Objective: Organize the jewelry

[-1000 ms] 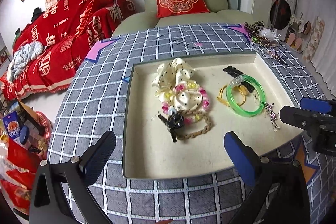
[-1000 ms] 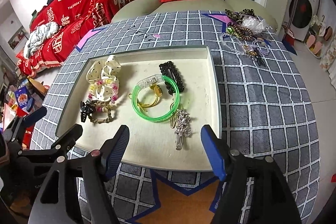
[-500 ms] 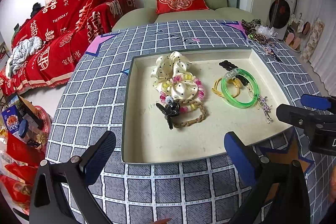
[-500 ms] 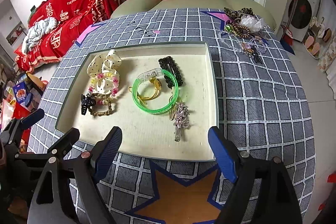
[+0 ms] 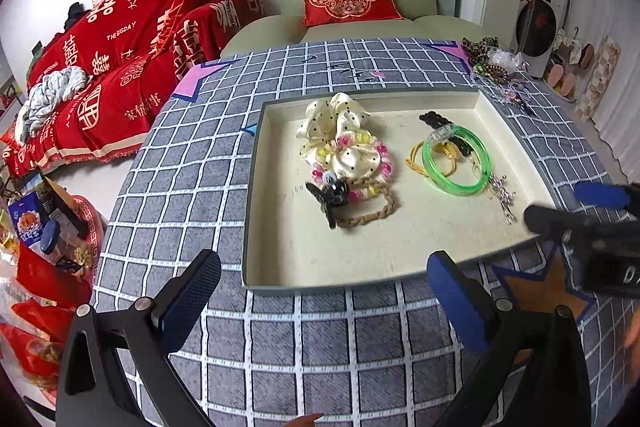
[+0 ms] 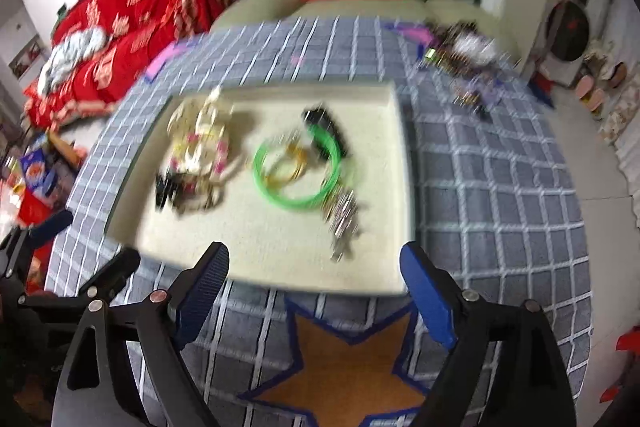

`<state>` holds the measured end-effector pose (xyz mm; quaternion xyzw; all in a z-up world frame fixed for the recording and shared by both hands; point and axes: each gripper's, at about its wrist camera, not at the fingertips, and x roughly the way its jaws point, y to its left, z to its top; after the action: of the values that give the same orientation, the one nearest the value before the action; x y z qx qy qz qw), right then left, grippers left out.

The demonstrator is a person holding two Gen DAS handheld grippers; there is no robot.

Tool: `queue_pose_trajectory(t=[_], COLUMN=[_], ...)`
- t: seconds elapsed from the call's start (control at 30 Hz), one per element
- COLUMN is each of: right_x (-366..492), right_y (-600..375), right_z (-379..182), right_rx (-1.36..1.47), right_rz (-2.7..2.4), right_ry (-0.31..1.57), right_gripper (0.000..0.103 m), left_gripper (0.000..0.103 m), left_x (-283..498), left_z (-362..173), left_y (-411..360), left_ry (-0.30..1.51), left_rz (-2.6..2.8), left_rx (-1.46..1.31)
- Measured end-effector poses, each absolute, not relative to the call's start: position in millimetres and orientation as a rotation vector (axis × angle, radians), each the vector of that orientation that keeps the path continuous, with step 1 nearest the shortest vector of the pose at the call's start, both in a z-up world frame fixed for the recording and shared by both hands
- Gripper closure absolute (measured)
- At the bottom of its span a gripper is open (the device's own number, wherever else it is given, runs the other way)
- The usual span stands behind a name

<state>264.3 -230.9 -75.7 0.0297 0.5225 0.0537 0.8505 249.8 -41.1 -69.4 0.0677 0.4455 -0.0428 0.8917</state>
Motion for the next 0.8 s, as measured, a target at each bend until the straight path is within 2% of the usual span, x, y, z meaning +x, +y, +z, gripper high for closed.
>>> queue_pose_trajectory(t=[0.8], right_x=[145.3], right_y=[-220.6], right_z=[-70.4], right_rx=[0.036], right_rz=[0.066], right_ry=[1.06], right_gripper=[0.014], left_gripper=[0.0], left_x=[132.4], left_z=[-76.7], left_y=[-18.3], left_ry=[0.999], left_rz=[-0.067], left_rx=[0.113])
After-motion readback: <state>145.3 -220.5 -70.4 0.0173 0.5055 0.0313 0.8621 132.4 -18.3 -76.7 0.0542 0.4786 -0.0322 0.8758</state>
